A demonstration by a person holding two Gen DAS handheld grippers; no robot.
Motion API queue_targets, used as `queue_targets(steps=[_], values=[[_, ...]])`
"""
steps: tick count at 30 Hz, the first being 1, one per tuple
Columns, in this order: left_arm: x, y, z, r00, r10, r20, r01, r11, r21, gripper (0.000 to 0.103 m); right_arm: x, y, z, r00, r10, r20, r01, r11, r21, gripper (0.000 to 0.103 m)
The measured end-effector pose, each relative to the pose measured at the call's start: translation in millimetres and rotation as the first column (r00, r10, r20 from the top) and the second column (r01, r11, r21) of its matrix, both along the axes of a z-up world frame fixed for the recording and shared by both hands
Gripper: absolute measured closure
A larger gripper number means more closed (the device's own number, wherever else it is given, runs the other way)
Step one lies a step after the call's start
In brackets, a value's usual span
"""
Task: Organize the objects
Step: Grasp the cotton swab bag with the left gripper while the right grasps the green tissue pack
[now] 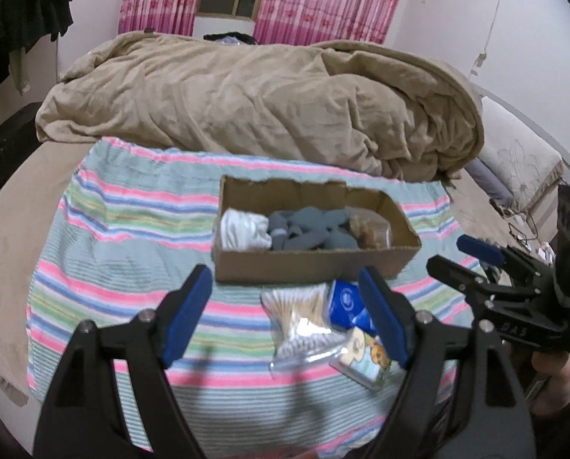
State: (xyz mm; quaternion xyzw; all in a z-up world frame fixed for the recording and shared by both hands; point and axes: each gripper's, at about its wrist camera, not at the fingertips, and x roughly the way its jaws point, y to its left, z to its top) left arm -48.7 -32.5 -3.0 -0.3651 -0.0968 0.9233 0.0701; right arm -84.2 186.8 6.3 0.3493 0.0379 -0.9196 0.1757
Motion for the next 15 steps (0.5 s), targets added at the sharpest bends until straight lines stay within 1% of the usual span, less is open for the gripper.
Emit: queue_targets(steps=[6, 15], values=[[6, 5, -22, 0.998, -0.008, 0.055, 0.008, 1.000, 0.006, 0.023, 10, 0, -12, 0.999, 0.018, 0.029, -0.018, 1.000, 0.003, 0.025], [15, 5, -58, 0.992, -0.010, 0.126, 0.007, 1.000, 0.029, 0.023, 20, -17, -51, 0.990, 0.084, 0.113, -0.088, 0.996, 0.034, 0.025]])
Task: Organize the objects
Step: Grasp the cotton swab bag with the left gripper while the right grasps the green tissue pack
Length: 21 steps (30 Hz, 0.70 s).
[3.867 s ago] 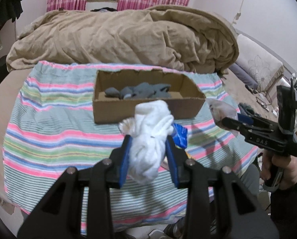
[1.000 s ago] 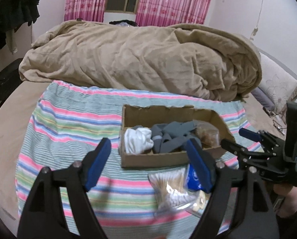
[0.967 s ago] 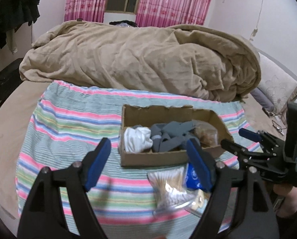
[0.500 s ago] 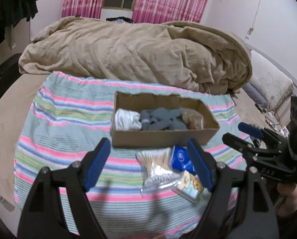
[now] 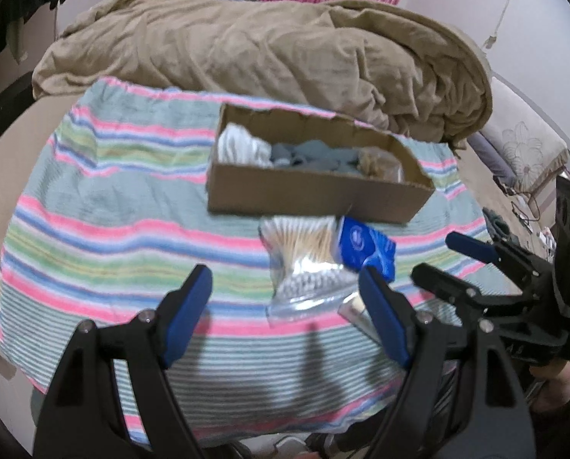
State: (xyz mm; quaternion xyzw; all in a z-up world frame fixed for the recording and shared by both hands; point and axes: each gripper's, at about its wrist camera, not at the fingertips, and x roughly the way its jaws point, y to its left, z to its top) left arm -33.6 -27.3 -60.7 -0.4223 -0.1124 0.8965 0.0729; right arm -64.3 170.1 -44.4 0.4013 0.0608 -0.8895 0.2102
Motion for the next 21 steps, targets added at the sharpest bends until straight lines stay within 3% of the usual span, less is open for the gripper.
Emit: queue_targets(steps=[19, 21], values=[[-2, -3, -49, 0.995, -0.003, 0.099, 0.002, 1.000, 0.012, 0.023, -1, -18, -63, 0.984, 0.078, 0.163, -0.080, 0.997, 0.003, 0.025], [-3, -2, -51, 0.995, -0.004, 0.104, 0.003, 1.000, 0.007, 0.023, -1, -15, -64, 0.983, 0.081, 0.165, -0.080, 0.997, -0.011, 0.034]])
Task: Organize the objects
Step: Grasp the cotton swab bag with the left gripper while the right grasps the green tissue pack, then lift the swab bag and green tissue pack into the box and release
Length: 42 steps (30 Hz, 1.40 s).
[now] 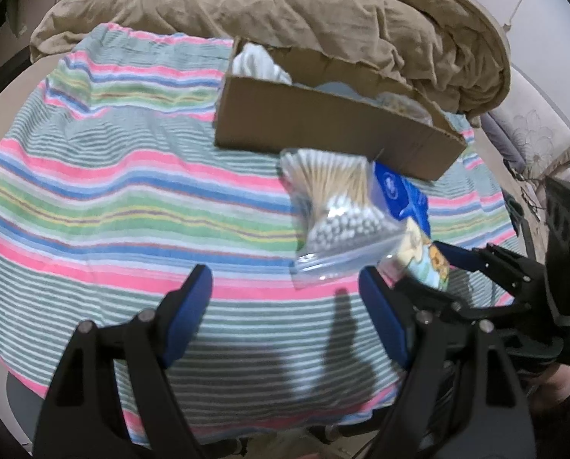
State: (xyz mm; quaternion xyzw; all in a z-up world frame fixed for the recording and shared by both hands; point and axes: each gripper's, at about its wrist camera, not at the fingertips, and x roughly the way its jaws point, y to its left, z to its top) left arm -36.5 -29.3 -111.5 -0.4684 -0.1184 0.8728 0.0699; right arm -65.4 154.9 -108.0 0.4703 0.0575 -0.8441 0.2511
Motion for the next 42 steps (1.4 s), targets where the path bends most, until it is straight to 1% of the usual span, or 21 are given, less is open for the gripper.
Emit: queue_targets(steps=[2, 4, 7, 12, 16, 18, 19, 21, 22, 23, 26, 29, 38, 42], values=[[-1, 3, 2, 1.000, -0.006, -0.006, 0.006, 1.000, 0.005, 0.023, 1, 3, 2, 1.000, 0.006, -0.002, -0.006, 1.000, -0.005, 0.044], [-3, 9, 4, 1.000, -0.028, -0.014, 0.029, 0.999, 0.027, 0.023, 2, 7, 5, 1.000, 0.006, -0.010, -0.006, 1.000, -0.004, 0.044], [-9, 20, 8, 0.998, -0.054, -0.033, 0.055, 0.998, 0.020, 0.023, 5, 15, 11, 1.000, -0.002, -0.031, 0.002, 1.000, -0.006, 0.045], [-28, 31, 9, 0.997, -0.064, -0.037, 0.065, 0.998, 0.019, 0.023, 6, 31, 23, 0.998, -0.027, -0.055, 0.026, 0.999, -0.018, 0.047], [-49, 33, 0, 0.998, -0.056, -0.006, 0.057, 0.997, 0.045, 0.023, 2, 44, 26, 0.996, -0.057, -0.064, 0.056, 0.998, -0.023, 0.048], [-57, 36, -6, 0.998, -0.063, 0.009, 0.063, 0.998, 0.029, 0.023, 1, 48, 24, 0.996, -0.065, -0.063, 0.064, 0.998, -0.023, 0.048], [-57, 37, -7, 0.998, -0.066, 0.006, 0.066, 0.998, 0.019, 0.024, 0, 51, 24, 0.996, -0.070, -0.062, 0.069, 0.997, -0.024, 0.048], [-57, 39, -8, 0.997, -0.071, -0.006, 0.071, 0.997, -0.002, 0.031, -1, 56, 23, 0.995, -0.079, -0.058, 0.078, 0.997, -0.029, 0.048], [-56, 40, -9, 0.997, -0.078, -0.007, 0.077, 0.997, -0.007, 0.041, -1, 58, 24, 0.995, -0.084, -0.058, 0.082, 0.996, -0.031, 0.048], [-56, 41, -10, 0.996, -0.088, -0.003, 0.088, 0.996, -0.001, 0.046, -2, 59, 25, 0.994, -0.088, -0.060, 0.086, 0.996, -0.033, 0.048], [-54, 44, -8, 0.995, -0.099, -0.012, 0.099, 0.995, 0.005, 0.053, -2, 63, 28, 0.993, -0.098, -0.066, 0.095, 0.995, -0.039, 0.048], [-52, 43, -5, 0.995, -0.100, -0.023, 0.100, 0.995, 0.021, 0.058, -4, 67, 32, 0.991, -0.109, -0.074, 0.106, 0.993, -0.044, 0.050], [-37, 40, 9, 0.995, -0.091, -0.048, 0.093, 0.995, 0.044, 0.060, -2, 75, 44, 0.987, -0.125, -0.098, 0.121, 0.991, -0.048, 0.052], [-25, 34, 24, 0.993, -0.085, -0.079, 0.088, 0.995, 0.048, 0.060, 0, 73, 52, 0.986, -0.120, -0.118, 0.114, 0.992, -0.052, 0.052]])
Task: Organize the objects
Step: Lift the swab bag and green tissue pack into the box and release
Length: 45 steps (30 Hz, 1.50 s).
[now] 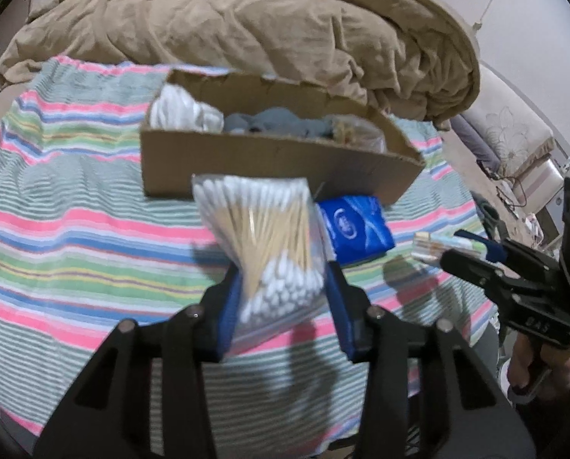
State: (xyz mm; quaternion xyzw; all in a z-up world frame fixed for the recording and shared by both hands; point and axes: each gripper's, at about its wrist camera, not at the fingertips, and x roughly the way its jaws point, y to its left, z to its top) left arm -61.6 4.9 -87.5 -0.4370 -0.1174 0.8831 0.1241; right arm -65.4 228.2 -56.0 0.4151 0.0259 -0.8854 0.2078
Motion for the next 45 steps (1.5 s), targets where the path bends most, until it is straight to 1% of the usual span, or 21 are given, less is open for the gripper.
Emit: queue_targets(steps=[4, 7, 12, 15, 21, 25, 30, 32, 34, 36, 42, 45], values=[[6, -6, 16, 1.000, 0.009, -0.027, -0.008, 1.000, 0.005, 0.060, -1, 0, 12, 1.000, 0.001, -0.030, -0.001, 1.000, -0.004, 0.052], [6, -8, 28, 0.999, -0.001, -0.043, 0.001, 1.000, -0.007, 0.060, -3, -1, 24, 0.998, 0.007, -0.058, -0.008, 1.000, -0.016, 0.052], [6, -14, 45, 0.997, 0.010, -0.079, -0.011, 1.000, -0.010, 0.060, -11, -5, 44, 0.994, 0.011, -0.112, -0.014, 1.000, -0.024, 0.052], [1, -17, 53, 0.995, 0.016, -0.095, -0.017, 1.000, -0.012, 0.060, -18, -10, 54, 0.990, 0.024, -0.139, -0.028, 0.999, -0.021, 0.052], [-13, -22, 71, 0.994, 0.016, -0.112, -0.018, 1.000, -0.024, 0.060, -32, -19, 71, 0.986, 0.037, -0.165, -0.040, 0.999, -0.017, 0.052], [-28, -25, 81, 0.991, 0.021, -0.133, -0.025, 0.999, -0.027, 0.060, -48, -29, 74, 0.985, 0.044, -0.164, -0.044, 0.999, 0.005, 0.052], [-54, -28, 83, 0.992, 0.009, -0.123, -0.011, 1.000, -0.012, 0.060, -71, -46, 71, 0.985, 0.049, -0.166, -0.045, 0.999, 0.026, 0.052], [-64, -29, 81, 0.993, 0.007, -0.121, -0.010, 1.000, -0.024, 0.060, -80, -51, 70, 0.985, 0.042, -0.170, -0.036, 0.999, 0.034, 0.052], [-74, -31, 77, 0.993, 0.007, -0.114, -0.010, 0.999, -0.032, 0.060, -89, -57, 68, 0.984, 0.037, -0.174, -0.030, 0.999, 0.041, 0.052], [-81, -32, 73, 0.994, 0.007, -0.111, -0.010, 0.999, -0.035, 0.060, -98, -61, 65, 0.986, 0.034, -0.162, -0.030, 0.999, 0.029, 0.052], [-104, -31, 55, 0.996, -0.001, -0.085, -0.004, 0.998, -0.058, 0.060, -120, -73, 58, 0.987, 0.056, -0.153, -0.050, 0.998, 0.044, 0.052], [-116, -33, 48, 0.998, -0.004, -0.069, 0.000, 0.998, -0.055, 0.059, -134, -80, 55, 0.986, 0.062, -0.154, -0.056, 0.997, 0.048, 0.052]])
